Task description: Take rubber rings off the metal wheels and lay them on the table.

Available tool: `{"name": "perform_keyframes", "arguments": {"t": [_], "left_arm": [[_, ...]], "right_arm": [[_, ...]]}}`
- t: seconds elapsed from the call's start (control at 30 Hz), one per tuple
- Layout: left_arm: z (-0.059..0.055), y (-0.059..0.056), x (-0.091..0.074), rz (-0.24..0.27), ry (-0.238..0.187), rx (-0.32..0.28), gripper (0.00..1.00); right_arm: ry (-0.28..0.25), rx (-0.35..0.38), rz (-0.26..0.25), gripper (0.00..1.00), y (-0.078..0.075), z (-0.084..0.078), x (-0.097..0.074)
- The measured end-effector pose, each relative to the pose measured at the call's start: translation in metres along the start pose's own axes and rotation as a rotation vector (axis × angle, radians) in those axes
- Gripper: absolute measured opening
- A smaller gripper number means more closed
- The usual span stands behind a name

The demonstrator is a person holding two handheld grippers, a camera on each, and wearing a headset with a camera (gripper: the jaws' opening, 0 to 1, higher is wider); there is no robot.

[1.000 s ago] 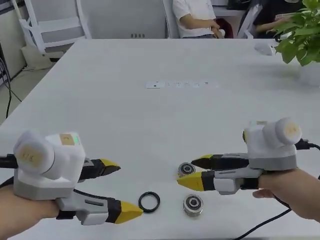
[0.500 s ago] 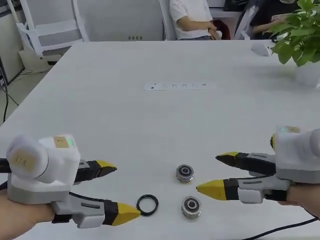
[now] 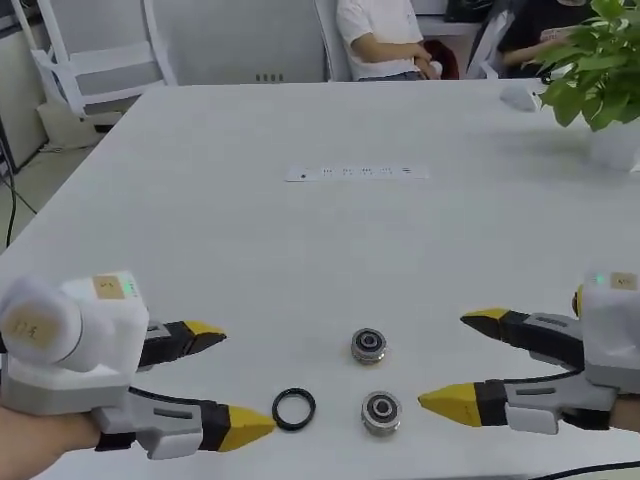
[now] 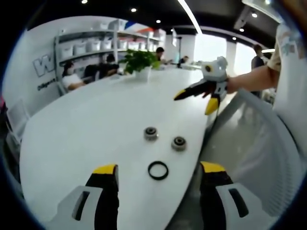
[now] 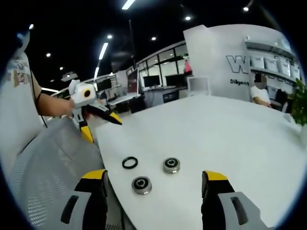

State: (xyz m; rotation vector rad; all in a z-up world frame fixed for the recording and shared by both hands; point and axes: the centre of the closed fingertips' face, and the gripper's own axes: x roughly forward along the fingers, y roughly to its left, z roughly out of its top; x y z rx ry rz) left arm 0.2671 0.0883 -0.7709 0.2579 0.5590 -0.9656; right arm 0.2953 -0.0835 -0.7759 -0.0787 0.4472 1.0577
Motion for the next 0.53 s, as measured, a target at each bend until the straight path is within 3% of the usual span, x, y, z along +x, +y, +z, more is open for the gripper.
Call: {"name": "perform_keyframes", "arguments": {"t": [0.27, 0.53], "left_arm": [[0.001, 0.0, -0.002, 0.019, -0.003, 0.012, 0.71], [0.002, -0.001, -0.003, 0.036, -0.006, 0.017, 0.72]], "right_arm": [[0.008, -0.015, -0.046, 0.82, -0.005, -0.011, -0.017], [0.031, -0.035, -0.047, 0.83, 0.0, -0.02, -0.023]]}}
